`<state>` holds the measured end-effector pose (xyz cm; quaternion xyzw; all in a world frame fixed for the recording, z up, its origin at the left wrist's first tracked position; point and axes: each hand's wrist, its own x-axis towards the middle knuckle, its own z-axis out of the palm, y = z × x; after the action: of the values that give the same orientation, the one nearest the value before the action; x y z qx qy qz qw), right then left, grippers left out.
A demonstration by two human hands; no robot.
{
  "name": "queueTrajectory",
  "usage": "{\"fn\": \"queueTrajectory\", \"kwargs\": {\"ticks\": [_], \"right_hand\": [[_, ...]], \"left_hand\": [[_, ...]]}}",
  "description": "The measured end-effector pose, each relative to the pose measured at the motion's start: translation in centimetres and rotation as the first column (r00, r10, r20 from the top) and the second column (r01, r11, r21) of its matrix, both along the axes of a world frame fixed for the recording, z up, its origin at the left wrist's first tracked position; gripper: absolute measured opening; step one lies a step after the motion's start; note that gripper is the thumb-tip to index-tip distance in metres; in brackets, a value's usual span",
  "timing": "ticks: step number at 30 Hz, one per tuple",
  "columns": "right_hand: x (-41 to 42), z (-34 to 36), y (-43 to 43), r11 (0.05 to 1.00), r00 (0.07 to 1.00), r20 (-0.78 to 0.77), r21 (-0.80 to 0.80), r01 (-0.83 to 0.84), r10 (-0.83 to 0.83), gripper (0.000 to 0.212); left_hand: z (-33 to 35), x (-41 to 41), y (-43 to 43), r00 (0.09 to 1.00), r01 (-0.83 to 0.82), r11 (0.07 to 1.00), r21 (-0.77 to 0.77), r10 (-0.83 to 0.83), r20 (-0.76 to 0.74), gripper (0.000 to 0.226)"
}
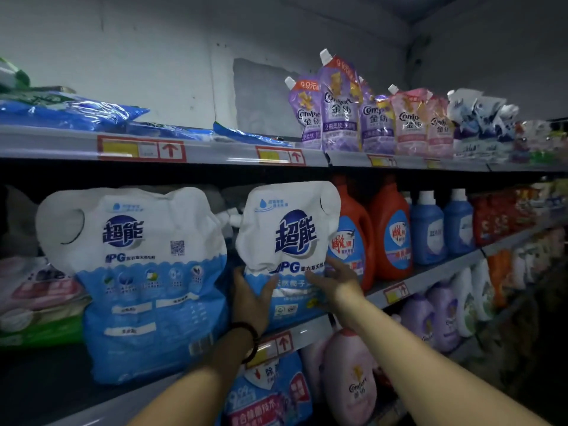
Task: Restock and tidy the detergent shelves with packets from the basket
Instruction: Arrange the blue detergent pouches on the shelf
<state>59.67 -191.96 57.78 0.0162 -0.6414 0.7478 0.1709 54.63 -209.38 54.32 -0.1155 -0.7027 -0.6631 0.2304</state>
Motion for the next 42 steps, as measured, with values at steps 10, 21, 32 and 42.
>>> {"fn": "queueTrajectory", "kwargs": {"ticks": [10,21,32,42], "right_hand": [[0.5,0.6,-3.7,0.731,0.958,-0.012,0.644,0.227,-0.287,0.096],[5.9,1.3,-8.7,0.433,0.952,-0.067,0.879,0.199,-0.3,0.042],[8.8,2.1,-14.2,0.756,0.999,-0.031,0.653,0.044,-0.032,0.056],[10.3,2.1,-17.8,0.672,0.999,0.045,0.74,-0.034,0.001,0.046]], "left_hand": [[2.4,-0.2,0.2,0.978,-0.076,0.995,-0.063,0.087,0.189,0.056],[-0.4,7.8,-3.2,0.998,-0.003,0.634,-0.773,0.053,0.04,0.026],[3.4,10.2,-9.5,0.861,-0.493,-0.344,-0.799,-0.062,-0.504,0.055],[4.8,14.1,-18.3,0.832,-0.388,-0.471,-0.792,0.189,-0.521,0.035]]}}
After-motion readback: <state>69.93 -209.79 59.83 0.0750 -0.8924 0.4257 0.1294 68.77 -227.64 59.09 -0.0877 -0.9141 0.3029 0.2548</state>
